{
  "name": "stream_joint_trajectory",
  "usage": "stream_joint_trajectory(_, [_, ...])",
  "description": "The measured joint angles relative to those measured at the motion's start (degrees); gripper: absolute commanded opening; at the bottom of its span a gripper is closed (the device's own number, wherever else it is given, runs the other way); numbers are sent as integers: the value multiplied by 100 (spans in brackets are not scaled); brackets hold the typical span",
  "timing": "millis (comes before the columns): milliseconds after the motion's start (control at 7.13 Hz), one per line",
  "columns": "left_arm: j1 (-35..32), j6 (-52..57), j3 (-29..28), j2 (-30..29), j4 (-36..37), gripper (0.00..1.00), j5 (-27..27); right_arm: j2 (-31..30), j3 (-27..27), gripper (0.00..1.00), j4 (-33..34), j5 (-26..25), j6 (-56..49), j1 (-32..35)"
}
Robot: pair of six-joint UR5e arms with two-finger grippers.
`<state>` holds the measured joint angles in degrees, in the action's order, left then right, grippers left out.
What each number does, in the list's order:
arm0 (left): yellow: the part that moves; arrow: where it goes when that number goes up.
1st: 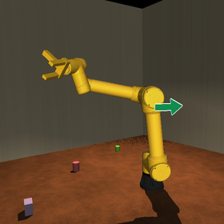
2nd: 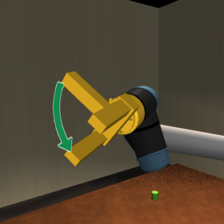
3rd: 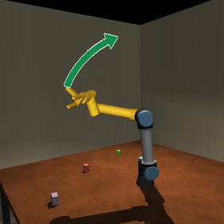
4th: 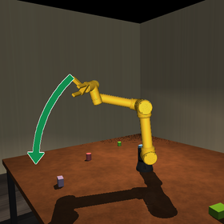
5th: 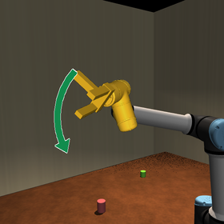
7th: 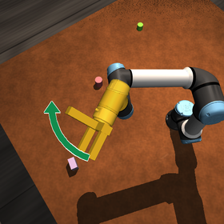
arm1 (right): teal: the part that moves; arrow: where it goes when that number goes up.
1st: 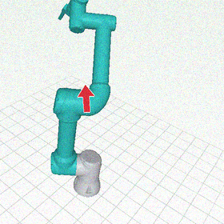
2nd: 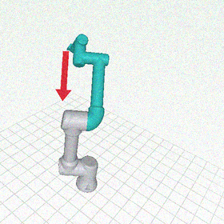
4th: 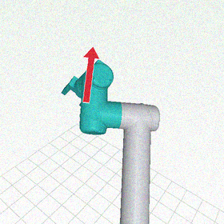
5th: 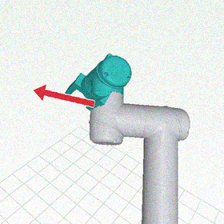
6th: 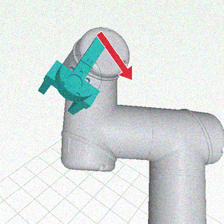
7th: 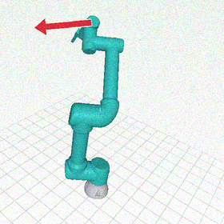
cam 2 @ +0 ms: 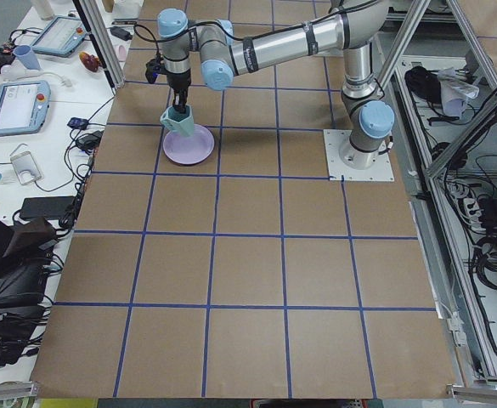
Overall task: Flip cup and place on plate
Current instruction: 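Carry the upright mug with the left gripper over the plate and lower it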
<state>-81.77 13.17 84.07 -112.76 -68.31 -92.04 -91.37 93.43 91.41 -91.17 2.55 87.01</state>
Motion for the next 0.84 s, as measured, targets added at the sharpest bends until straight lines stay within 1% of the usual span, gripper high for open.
stream_joint_trajectory(421, [-135,-50,313,-252,591,0,-16,-4,3,100,0,-6,0,0])
stream_joint_trajectory(841, [-264,-110,361,-458,859,0,-23,-3,1,100,0,-6,0,0])
